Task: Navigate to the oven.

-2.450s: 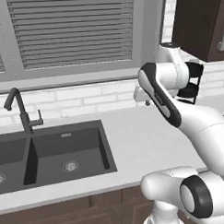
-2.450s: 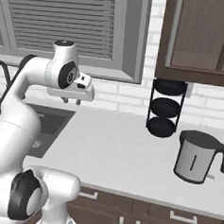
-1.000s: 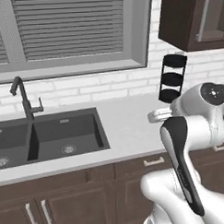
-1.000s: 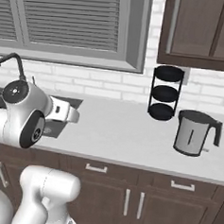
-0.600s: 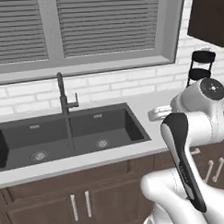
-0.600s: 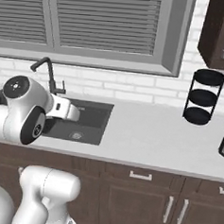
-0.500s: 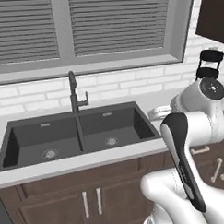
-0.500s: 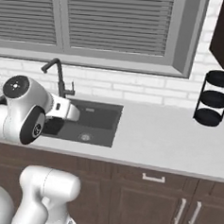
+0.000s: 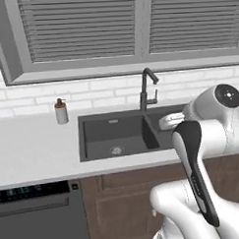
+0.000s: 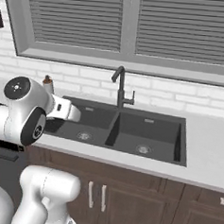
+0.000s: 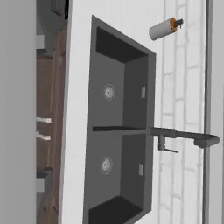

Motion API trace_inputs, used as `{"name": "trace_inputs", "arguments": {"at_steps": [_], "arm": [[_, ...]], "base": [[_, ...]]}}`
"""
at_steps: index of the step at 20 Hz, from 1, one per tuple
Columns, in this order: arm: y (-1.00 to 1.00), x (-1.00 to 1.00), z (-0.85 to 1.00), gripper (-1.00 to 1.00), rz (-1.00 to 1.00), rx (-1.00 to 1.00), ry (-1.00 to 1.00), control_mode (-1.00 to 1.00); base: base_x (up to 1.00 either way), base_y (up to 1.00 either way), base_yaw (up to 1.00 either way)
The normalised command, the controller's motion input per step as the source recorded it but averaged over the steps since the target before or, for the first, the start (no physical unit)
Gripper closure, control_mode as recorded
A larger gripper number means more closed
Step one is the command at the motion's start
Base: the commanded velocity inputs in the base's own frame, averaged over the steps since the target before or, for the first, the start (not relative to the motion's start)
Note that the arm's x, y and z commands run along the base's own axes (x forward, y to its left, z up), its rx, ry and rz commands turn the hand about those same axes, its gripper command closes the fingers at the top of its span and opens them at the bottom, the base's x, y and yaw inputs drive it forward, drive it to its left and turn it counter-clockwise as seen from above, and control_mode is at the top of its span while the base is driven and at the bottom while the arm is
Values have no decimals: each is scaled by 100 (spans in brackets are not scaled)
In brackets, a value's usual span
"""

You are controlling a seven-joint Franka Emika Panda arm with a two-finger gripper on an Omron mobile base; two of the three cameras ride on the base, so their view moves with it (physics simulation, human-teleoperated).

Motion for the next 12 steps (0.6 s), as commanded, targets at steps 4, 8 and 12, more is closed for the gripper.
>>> {"name": "trace_inputs", "arguments": {"at_steps": [4, 8, 12], "arm": [[0, 0, 0, -100, 0, 0, 0, 100], [0, 0, 0, -100, 0, 0, 0, 100], [0, 0, 0, -100, 0, 0, 0, 100]], "base": [[34, 100, 6], [48, 100, 0], [2, 100, 0]]}}
